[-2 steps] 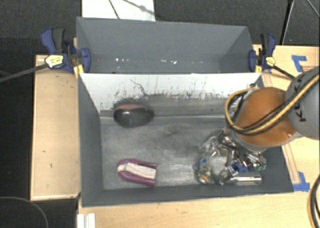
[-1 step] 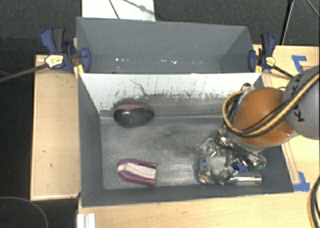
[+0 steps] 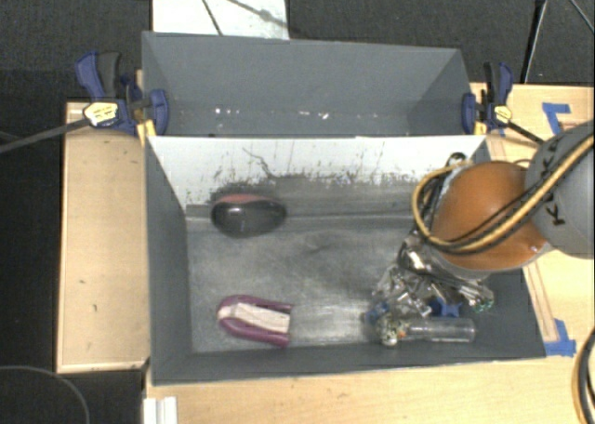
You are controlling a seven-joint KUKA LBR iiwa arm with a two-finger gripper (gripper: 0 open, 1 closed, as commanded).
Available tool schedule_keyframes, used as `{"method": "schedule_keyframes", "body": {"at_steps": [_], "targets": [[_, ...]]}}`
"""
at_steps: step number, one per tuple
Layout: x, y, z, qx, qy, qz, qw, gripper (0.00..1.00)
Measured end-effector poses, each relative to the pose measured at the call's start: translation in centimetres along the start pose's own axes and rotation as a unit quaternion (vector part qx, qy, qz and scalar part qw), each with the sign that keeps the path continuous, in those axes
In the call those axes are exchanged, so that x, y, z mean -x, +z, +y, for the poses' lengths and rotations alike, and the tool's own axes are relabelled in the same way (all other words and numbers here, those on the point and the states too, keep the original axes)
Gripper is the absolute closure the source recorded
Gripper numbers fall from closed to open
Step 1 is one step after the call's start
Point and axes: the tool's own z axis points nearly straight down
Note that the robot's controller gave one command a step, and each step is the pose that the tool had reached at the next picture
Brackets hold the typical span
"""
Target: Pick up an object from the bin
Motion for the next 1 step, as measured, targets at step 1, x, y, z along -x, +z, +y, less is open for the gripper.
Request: {"method": "schedule_keyframes", "body": {"at_steps": [1], "targets": [[2.04, -20.67, -0.48, 0.001, -0.009, 0.0048, 1.0000, 1.00]]}}
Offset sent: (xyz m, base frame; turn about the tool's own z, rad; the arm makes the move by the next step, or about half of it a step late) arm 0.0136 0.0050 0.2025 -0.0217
